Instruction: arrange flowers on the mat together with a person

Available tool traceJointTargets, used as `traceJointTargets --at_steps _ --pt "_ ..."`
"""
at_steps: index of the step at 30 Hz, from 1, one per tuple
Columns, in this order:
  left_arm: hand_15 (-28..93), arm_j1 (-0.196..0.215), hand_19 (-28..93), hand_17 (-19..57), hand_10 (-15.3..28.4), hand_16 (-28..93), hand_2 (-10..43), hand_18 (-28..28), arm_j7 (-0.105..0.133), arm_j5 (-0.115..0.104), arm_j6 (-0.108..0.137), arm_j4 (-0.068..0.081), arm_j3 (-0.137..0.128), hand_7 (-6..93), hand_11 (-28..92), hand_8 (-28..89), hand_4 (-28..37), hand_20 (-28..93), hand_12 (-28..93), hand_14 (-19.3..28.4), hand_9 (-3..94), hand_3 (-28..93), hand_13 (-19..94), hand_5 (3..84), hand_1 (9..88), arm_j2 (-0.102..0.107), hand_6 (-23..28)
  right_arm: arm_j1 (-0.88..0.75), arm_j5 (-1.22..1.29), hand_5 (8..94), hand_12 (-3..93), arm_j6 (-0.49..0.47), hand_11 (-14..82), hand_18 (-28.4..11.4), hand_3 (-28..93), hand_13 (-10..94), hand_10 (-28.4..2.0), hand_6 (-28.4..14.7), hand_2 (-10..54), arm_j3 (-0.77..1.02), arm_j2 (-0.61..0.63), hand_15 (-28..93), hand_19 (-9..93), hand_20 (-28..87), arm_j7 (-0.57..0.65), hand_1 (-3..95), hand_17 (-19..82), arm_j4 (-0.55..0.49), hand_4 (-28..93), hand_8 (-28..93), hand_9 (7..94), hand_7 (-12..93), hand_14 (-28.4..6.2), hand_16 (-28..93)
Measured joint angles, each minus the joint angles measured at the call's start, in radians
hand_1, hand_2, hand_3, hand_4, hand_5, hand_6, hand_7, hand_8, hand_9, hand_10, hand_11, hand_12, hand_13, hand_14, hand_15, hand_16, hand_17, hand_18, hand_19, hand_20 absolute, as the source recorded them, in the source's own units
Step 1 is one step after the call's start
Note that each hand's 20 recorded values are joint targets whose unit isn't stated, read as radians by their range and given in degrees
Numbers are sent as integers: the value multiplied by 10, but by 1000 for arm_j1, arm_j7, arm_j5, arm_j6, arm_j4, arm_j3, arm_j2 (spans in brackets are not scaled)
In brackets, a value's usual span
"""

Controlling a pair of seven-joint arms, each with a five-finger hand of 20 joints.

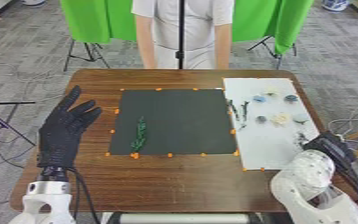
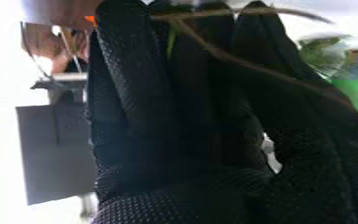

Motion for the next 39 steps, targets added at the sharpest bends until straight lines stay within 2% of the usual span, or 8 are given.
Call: traceJointTargets --at_steps 11,18,24,28,33,39 --pt "465 3 640 -48 194 -82 99 279 1 -1 3 -4 -3 115 255 -88 -283 -124 107 251 350 728 280 327 219 1 66 -11 -80 831 246 70 258 -225 621 785 -122 -9 -89 -19 25 569 899 -60 17 587 332 2 -280 -8 876 217 -86 162" --pt "465 19 641 -48 195 -82 99 279 -1 -1 16 -21 -21 115 256 -88 -283 -124 107 252 350 729 279 326 218 2 66 0 -123 839 243 78 266 -233 633 793 -126 -12 -93 -51 83 577 911 -52 24 584 333 -136 -271 5 884 213 -94 169" --pt "464 40 641 -49 195 -82 99 280 -1 -5 39 -38 -38 116 256 -87 -283 -124 108 253 351 728 279 326 219 16 67 164 -81 840 240 71 276 -237 628 796 -129 -10 -95 -206 107 587 917 -51 -45 584 334 -206 -262 12 888 209 -98 172" --pt "465 50 642 -49 195 -82 99 281 3 -11 53 -45 -42 117 256 -87 -283 -125 108 256 352 728 279 327 219 29 66 311 -4 840 233 52 284 -238 625 797 -129 -10 -95 -331 70 589 919 -52 -178 582 334 -173 -257 14 887 209 -97 172" --pt "468 56 643 -49 197 -81 98 282 19 -18 64 -47 -40 120 254 -88 -283 -126 108 260 356 727 284 329 219 45 66 459 44 839 223 9 293 -237 621 798 -129 -9 -94 -479 -36 591 920 -54 -294 578 335 -74 -252 16 887 211 -97 171" --pt "468 46 644 -49 198 -79 99 283 48 -33 80 -46 -12 121 250 -90 -283 -129 112 264 365 726 293 330 219 85 66 570 46 840 211 -58 303 -236 623 798 -129 -10 -93 -641 -155 593 919 -58 -347 574 333 33 -245 16 886 217 -97 171"
